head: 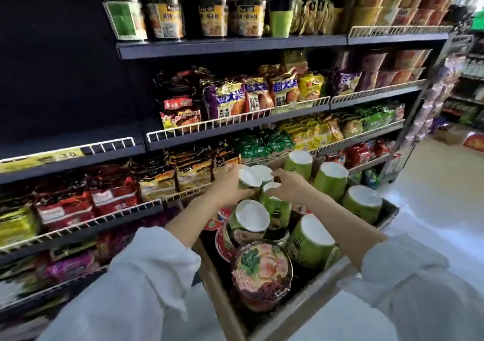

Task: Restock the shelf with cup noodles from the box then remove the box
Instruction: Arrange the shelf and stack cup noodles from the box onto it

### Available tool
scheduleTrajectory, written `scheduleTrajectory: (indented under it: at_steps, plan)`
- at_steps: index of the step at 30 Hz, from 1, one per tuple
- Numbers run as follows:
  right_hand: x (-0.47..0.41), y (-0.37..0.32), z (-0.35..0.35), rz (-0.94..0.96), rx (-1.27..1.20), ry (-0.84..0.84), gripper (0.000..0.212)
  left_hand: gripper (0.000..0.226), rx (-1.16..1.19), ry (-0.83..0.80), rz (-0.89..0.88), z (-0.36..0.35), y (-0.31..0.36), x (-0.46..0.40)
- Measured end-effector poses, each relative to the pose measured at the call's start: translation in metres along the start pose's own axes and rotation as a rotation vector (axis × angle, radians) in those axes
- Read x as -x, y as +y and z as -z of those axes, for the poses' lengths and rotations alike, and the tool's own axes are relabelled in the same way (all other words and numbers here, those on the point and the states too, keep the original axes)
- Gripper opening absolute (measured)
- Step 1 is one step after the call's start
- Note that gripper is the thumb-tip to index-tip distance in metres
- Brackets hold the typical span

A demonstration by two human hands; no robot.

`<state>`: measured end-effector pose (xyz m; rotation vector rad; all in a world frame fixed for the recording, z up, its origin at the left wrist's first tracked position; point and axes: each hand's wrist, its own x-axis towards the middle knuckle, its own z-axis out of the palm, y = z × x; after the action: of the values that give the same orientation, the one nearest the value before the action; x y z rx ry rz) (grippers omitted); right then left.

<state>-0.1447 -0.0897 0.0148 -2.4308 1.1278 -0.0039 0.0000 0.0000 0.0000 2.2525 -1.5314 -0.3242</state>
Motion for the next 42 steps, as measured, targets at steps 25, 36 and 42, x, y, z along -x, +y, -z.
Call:
scheduleTrajectory:
  at_steps: [25,36,42]
  plan:
    - [-0.002,-0.089,0.062,0.044,0.153,0.308,0.069,0.080,0.188,0.563,0.166,0.107,-0.033,0.030]
    - [-0.082,-0.243,0.019,-0.055,-1.206,0.079,0.092,0.087,0.529,0.855,0.417,0.225,-0.185,0.062]
    - [-0.136,-0.349,-0.019,-0.128,-1.784,-0.289,0.051,0.053,1.170,0.848,0.491,0.288,-0.284,0.045]
